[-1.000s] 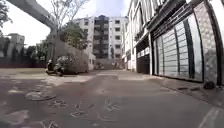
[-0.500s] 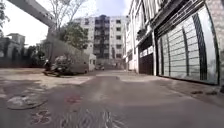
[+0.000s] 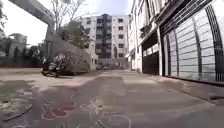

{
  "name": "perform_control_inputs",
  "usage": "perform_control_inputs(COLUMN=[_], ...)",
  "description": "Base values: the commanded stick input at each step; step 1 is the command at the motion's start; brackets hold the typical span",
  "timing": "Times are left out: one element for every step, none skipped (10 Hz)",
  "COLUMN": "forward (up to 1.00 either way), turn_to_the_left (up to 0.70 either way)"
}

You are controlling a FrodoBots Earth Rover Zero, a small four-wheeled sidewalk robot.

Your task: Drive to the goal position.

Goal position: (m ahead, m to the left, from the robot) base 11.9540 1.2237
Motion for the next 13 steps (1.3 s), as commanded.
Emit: perform_control_inputs(forward=[1.0, 1.0, 1.0, 1.0, 1.0, 1.0, 1.0, 1.0, 1.0, 1.0, 1.0, 1.0, 1.0], turn_to_the_left=[0.29, 0.06, 0.06, 0.06, 0.06, 0.06, 0.06, 0.06, 0.06, 0.06, 0.06, 0.06, 0.06])
